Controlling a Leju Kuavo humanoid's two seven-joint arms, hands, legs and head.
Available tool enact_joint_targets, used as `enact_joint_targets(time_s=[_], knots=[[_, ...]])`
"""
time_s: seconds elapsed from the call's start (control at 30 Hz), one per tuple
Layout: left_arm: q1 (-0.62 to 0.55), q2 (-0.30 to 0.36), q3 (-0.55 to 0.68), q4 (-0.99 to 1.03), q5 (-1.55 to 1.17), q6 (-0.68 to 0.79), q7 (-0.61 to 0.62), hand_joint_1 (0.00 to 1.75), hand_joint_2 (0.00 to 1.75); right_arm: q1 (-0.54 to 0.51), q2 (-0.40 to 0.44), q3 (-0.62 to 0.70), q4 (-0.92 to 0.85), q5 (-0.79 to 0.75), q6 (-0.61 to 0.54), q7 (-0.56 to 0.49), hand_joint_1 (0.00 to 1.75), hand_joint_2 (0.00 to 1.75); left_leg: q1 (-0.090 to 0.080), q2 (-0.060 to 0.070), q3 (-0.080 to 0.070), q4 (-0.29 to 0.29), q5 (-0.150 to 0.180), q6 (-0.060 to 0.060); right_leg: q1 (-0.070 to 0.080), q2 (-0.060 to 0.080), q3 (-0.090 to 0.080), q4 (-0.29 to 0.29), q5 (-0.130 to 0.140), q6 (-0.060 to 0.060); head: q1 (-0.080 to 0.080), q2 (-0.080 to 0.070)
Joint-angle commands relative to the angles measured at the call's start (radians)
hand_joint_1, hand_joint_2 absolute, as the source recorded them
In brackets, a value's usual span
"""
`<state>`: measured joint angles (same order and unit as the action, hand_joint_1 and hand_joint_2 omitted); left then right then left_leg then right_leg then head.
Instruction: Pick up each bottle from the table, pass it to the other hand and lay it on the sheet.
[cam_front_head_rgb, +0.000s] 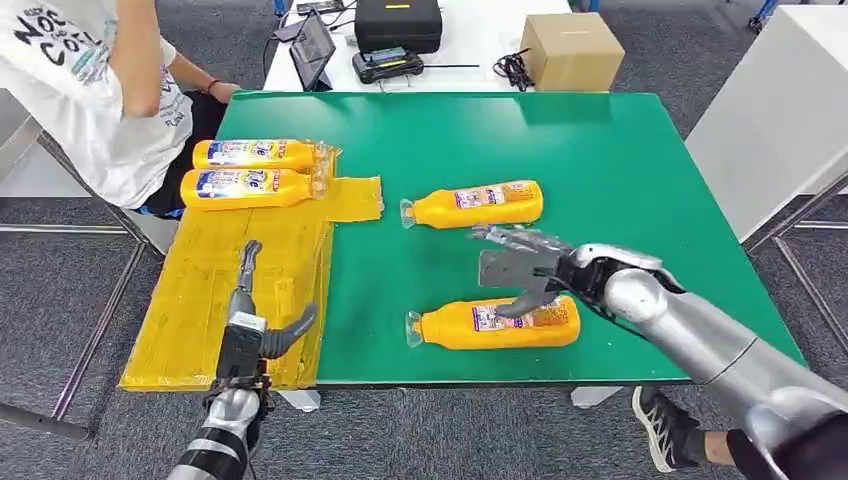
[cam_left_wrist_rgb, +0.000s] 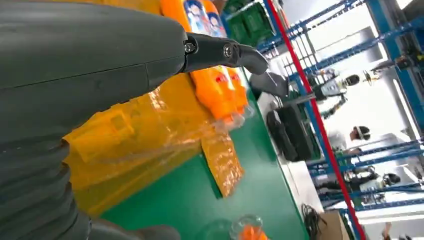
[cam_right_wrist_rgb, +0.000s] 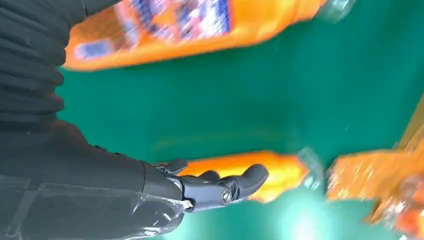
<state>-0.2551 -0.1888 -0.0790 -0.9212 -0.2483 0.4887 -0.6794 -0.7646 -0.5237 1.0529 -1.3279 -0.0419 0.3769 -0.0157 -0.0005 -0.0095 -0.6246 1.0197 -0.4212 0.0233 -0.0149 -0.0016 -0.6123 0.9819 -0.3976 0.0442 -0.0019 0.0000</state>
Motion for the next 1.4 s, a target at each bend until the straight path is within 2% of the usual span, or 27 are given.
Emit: enact_joint_targets(time_s=[0.03,0.27,0.4,0.5,0.73,0.87,1.1,1.13,1.23,1.4], knots=[[-0.044,0.004,-0.024,0.093,0.007,0.000,-0.019,0.00,1.75,-0.029,0.071,0.116,0.112,0.010,-0.017,-0.012,0.00,1.75,0.001,0.002,0.005,-0.001,-0.002,-0.001,0.001,0.001,0.005,-0.001,-0.001,-0.002,0.000,0.000],[-0.053,0.000,-0.032,0.109,0.008,0.000,-0.019,0.00,1.75,-0.001,0.098,0.131,0.137,0.034,-0.027,-0.018,0.00,1.75,0.001,0.001,0.005,-0.001,-0.002,-0.001,0.001,0.001,0.005,-0.001,-0.001,-0.002,0.000,0.000],[-0.055,-0.003,-0.030,0.125,0.010,-0.005,-0.019,0.00,1.75,0.036,0.086,0.122,0.133,0.044,-0.059,-0.023,0.00,1.75,0.001,0.001,0.007,-0.001,-0.002,-0.002,0.001,0.000,0.007,-0.002,-0.002,-0.003,0.000,0.000],[-0.052,-0.002,-0.032,0.120,0.012,-0.010,-0.019,0.00,1.75,0.054,0.056,0.108,0.114,0.055,-0.068,-0.025,0.00,1.75,0.001,-0.001,0.005,-0.001,-0.001,-0.001,0.001,-0.001,0.005,-0.001,-0.001,-0.002,0.000,0.000],[-0.060,-0.010,-0.028,0.115,0.029,-0.021,-0.019,0.00,1.75,0.015,0.007,0.099,0.066,0.051,-0.009,0.039,0.00,1.75,0.000,0.000,0.001,0.000,-0.001,-0.001,0.000,0.000,0.001,0.000,-0.001,-0.001,0.000,0.000],[-0.059,-0.015,-0.032,0.116,0.036,-0.020,-0.019,0.00,1.75,0.012,-0.038,0.104,0.046,0.069,-0.015,0.072,0.00,1.75,0.000,0.001,0.003,0.001,-0.002,-0.001,0.000,0.000,0.003,0.001,-0.002,-0.002,0.000,0.000],[-0.057,-0.012,-0.032,0.109,0.043,-0.020,-0.019,0.00,1.75,0.015,-0.069,0.104,0.023,0.088,-0.027,0.089,0.00,1.75,0.000,0.001,0.004,0.000,-0.002,-0.002,0.000,0.001,0.004,0.000,-0.002,-0.002,0.000,0.000],[-0.059,-0.011,-0.034,0.112,0.044,-0.028,-0.019,0.00,1.75,0.020,-0.086,0.090,0.011,0.042,-0.004,0.086,0.00,1.75,-0.001,0.001,0.002,0.000,-0.001,-0.001,0.000,0.000,0.002,0.000,-0.001,-0.001,0.000,0.000],[-0.066,-0.023,-0.036,0.130,0.039,-0.042,-0.019,0.00,1.75,0.036,-0.161,0.074,-0.046,0.030,-0.001,0.105,0.00,1.75,-0.001,-0.003,0.003,0.001,-0.001,-0.001,0.000,-0.004,0.003,0.001,-0.003,-0.001,0.000,0.000],[-0.073,-0.024,-0.040,0.140,0.044,-0.041,-0.019,0.00,1.75,0.073,-0.149,0.070,-0.017,0.037,-0.014,0.100,0.00,1.75,0.000,-0.001,0.005,0.000,-0.002,-0.001,0.000,-0.002,0.006,-0.001,-0.002,-0.002,0.000,0.000]])
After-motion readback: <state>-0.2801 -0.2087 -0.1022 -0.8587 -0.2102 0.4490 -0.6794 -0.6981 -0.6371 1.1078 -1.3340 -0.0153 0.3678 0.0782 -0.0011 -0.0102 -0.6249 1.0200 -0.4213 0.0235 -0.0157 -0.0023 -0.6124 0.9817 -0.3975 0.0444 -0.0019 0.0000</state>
